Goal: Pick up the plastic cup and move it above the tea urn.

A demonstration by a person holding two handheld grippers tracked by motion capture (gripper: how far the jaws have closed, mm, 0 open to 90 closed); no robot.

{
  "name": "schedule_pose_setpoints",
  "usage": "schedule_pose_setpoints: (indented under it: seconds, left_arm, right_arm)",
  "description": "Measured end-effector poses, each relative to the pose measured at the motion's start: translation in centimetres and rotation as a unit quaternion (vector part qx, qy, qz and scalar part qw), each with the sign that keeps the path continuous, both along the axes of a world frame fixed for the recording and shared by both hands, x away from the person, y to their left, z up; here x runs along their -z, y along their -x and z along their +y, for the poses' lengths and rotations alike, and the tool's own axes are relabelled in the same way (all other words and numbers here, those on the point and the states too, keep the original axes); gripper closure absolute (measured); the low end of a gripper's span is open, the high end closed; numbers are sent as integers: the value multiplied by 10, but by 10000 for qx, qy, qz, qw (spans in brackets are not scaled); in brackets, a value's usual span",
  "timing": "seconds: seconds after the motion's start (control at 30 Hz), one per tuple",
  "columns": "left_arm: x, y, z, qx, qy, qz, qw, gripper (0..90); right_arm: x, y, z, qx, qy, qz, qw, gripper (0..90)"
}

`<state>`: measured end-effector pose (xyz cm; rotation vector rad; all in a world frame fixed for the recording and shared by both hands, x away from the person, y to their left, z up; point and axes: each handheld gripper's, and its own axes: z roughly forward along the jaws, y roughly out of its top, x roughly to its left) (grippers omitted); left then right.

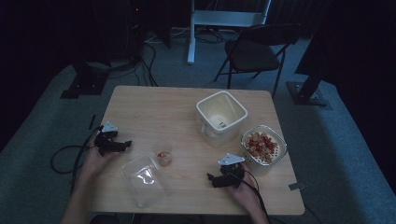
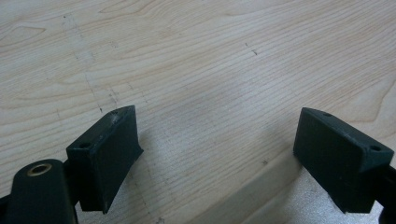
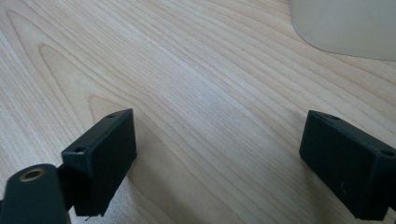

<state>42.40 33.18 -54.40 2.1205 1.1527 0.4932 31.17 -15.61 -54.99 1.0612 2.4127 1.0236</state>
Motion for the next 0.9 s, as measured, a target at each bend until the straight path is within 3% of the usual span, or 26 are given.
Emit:
schedule_pose_setpoints:
  seconds: [0.27,0.3,0.53,0.67,0.77,0.9]
  left_arm:
    - [-3,1,0,-65,-31,49,10000,166]
    - [-4,3,-1,-96,-31,67,9999,241]
    - [-8,12,0,-231,-10,158,9996,460]
    - [-15,19,1,52,86,391,9992,501]
    - [-27,32,1,206,186,187,9994,493]
    - [-47,50,-6,442,129,-26,9989,475]
  right_arm:
    - [0,0,0,5,0,-2,10000,106]
    - [0,0,0,7,0,-1,10000,106]
    - [0,0,0,5,0,-2,10000,106]
    - [0,0,0,6,0,-1,10000,106]
    - [0,0,0,7,-1,1,10000,106]
    - [0,0,0,9,-2,2,10000,106]
